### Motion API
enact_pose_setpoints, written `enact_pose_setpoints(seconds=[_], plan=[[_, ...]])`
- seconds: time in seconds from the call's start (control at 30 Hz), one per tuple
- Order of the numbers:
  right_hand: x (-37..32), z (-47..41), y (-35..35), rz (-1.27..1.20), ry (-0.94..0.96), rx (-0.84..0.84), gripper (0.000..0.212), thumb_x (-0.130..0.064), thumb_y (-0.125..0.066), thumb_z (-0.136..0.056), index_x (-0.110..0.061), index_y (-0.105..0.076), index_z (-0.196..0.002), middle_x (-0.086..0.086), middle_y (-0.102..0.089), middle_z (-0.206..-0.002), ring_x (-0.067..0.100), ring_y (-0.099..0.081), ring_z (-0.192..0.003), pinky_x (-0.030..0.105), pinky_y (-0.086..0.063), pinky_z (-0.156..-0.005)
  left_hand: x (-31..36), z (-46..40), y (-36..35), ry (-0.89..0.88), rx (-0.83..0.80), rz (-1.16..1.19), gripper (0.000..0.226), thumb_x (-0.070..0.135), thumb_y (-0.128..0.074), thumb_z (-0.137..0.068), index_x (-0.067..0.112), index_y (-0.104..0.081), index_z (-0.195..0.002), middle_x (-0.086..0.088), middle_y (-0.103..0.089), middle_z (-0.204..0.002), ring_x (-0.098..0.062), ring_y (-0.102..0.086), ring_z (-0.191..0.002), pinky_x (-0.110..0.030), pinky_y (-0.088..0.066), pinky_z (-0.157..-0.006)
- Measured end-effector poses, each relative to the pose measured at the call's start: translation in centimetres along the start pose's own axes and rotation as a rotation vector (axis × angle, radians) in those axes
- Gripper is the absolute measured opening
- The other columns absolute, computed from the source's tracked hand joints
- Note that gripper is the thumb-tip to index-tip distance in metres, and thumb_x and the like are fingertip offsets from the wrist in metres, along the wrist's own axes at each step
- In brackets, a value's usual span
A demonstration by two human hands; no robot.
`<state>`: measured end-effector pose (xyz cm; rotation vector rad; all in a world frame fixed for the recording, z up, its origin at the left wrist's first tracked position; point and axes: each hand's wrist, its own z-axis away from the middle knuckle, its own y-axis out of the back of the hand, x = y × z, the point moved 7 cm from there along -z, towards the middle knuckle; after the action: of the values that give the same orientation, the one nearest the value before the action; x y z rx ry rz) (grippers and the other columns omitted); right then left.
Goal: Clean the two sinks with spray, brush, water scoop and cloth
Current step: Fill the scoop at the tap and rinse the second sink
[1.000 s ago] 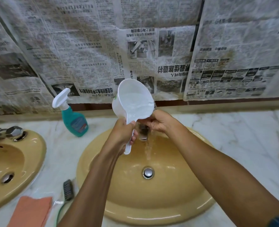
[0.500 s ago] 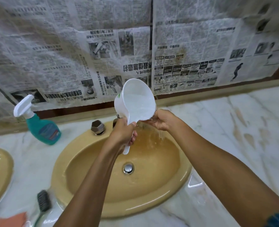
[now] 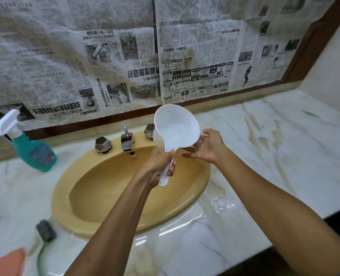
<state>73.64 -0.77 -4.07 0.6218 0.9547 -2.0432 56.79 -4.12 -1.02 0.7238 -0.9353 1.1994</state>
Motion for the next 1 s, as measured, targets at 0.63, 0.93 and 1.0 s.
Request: enact_pose_setpoints(seconds=[0.63, 0.93, 1.0], plan=[[-9.6, 2.1, 4.6, 0.697, 0.222, 0.110, 0.034, 0.009, -0.039, -0.083, 0.008, -0.044, -0.116, 0.028, -0.057, -0.103, 0.039, -0.070, -0.064, 0.035, -0.057, -0.048, -3.9, -6.0, -4.6, 0.086, 0.039, -0.046, 0.040, 0.052, -0.047, -0.100, 0.019, -0.055, -0.122, -0.005, -0.063, -0.118, -0.020, -0.060, -0.105, -0.038, -0.054, -0.088], [-14.8, -2.1, 3.6, 1.224, 0.383, 0.032, 0.017, -0.004, -0.036, -0.080, -0.001, -0.051, -0.087, 0.023, -0.068, -0.069, 0.040, -0.068, -0.054, 0.045, -0.061, -0.066, -2.7, -16.8, -7.2, -0.064, 0.372, -1.142, 0.077, 0.054, -0.049, -0.096, 0.029, -0.010, -0.157, -0.012, 0.018, -0.164, -0.038, 0.022, -0.148, -0.069, -0.001, -0.112], [-15.0, -2.3, 3.3, 1.385, 0.449, 0.036, 0.011, -0.008, -0.038, -0.083, -0.008, -0.048, -0.078, 0.020, -0.069, -0.072, 0.035, -0.069, -0.053, 0.035, -0.059, -0.064, -3.6, -18.5, -7.8, -0.019, 0.318, -1.167, 0.090, 0.071, -0.046, -0.089, 0.036, 0.001, -0.157, -0.006, 0.021, -0.164, -0.036, 0.026, -0.147, -0.071, 0.005, -0.110]])
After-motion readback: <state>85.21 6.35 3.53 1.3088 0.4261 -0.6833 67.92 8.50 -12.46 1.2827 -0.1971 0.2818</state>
